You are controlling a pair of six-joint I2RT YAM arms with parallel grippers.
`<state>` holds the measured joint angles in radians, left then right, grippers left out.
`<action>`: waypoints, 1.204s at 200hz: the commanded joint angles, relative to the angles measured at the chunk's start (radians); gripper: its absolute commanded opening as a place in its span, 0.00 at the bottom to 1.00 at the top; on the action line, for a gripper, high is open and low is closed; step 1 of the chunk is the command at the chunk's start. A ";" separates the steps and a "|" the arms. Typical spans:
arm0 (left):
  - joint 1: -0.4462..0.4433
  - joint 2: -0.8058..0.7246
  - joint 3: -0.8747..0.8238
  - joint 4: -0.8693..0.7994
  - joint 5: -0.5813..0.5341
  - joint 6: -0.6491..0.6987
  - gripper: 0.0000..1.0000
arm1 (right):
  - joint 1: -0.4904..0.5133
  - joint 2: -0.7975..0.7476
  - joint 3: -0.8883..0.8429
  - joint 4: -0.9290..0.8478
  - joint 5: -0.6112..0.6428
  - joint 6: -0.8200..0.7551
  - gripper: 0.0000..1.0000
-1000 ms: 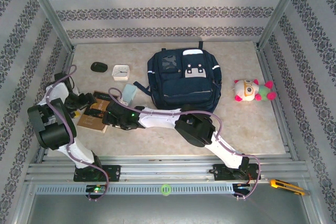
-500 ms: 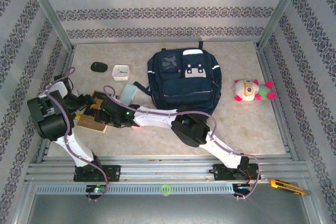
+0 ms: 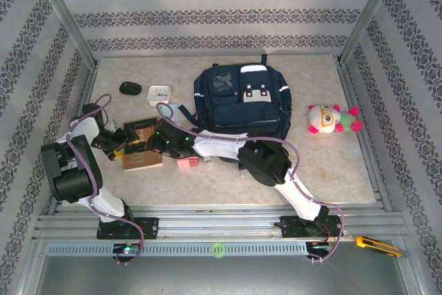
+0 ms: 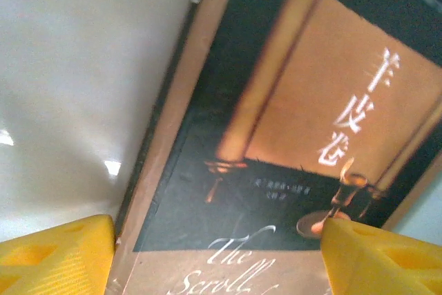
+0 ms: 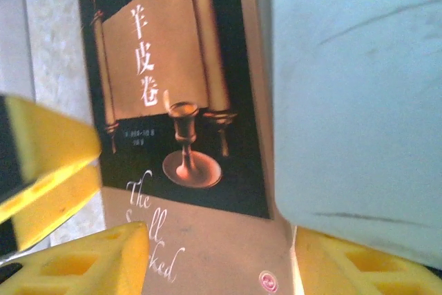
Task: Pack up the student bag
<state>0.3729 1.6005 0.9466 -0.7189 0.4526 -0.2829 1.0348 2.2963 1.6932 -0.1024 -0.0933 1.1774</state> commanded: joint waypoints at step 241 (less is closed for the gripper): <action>-0.042 -0.163 -0.081 0.043 0.321 -0.081 0.66 | -0.013 0.028 -0.056 0.009 -0.011 0.022 0.16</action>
<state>0.3489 1.4757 0.8589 -0.6571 0.5667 -0.3241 1.0092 2.2848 1.6409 -0.0994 -0.0860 1.1790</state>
